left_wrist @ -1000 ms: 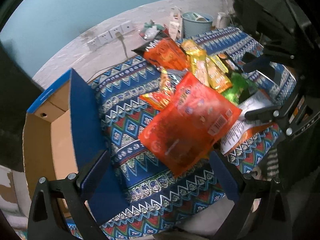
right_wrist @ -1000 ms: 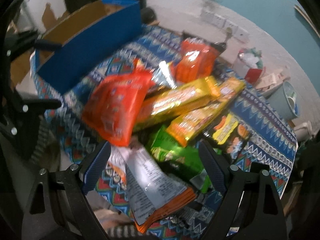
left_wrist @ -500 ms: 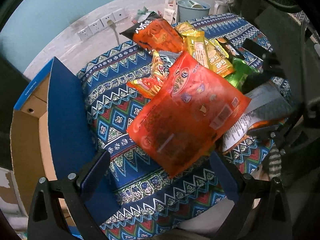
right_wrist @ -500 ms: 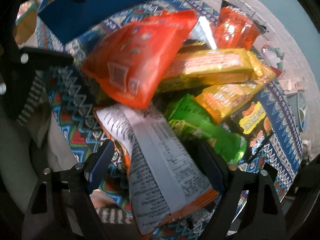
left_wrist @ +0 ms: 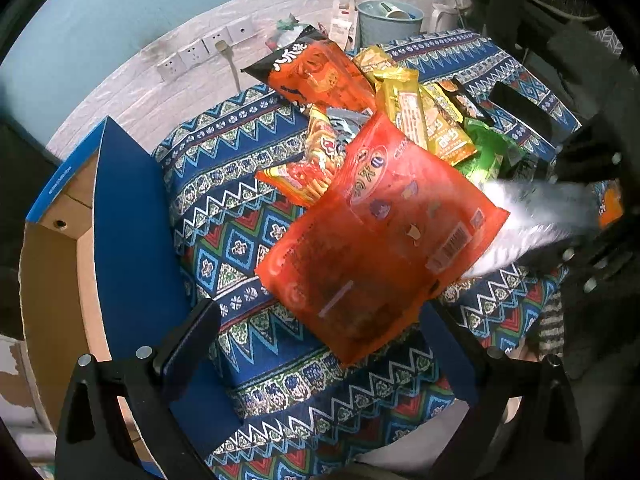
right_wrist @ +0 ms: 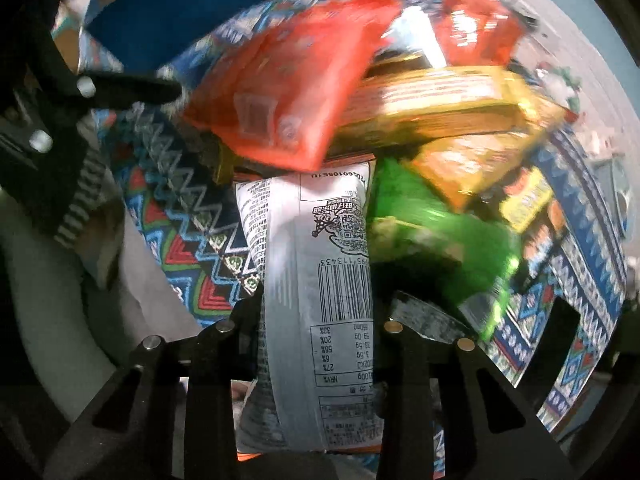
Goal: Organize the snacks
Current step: 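Grasp the orange snack bag with the left tool while the right tool holds the white bag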
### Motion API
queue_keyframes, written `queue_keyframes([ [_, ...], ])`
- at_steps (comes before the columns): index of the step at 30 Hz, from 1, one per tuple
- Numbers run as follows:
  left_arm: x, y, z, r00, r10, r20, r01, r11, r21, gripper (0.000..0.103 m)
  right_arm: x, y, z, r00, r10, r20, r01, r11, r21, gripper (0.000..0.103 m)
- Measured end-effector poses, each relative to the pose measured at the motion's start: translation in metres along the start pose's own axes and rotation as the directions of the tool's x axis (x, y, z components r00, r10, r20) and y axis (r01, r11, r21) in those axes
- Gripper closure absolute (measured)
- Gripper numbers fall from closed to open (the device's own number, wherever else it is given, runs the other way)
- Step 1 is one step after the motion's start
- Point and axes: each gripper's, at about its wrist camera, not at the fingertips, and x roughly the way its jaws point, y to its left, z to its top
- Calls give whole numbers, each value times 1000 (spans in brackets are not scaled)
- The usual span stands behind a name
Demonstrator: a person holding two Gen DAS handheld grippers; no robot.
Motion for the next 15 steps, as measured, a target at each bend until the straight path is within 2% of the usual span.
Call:
queue_keyframes([
  [4, 4, -5, 6, 1000, 2, 8, -3, 999, 32, 2, -28, -18, -4, 996, -3, 90, -6, 995, 97, 71],
  [9, 14, -10, 17, 1000, 3, -5, -3, 999, 43, 2, -48, -51, 3, 979, -61, 192, 16, 973, 228, 71],
  [13, 22, -7, 27, 999, -35, -6, 35, 999, 5, 2, -53, -65, 14, 966, -106, 236, 34, 956, 291, 71],
  [15, 20, -10, 29, 999, -51, 17, 50, 998, 28, 2, -54, -72, 15, 963, -116, 244, 33, 946, 323, 71],
])
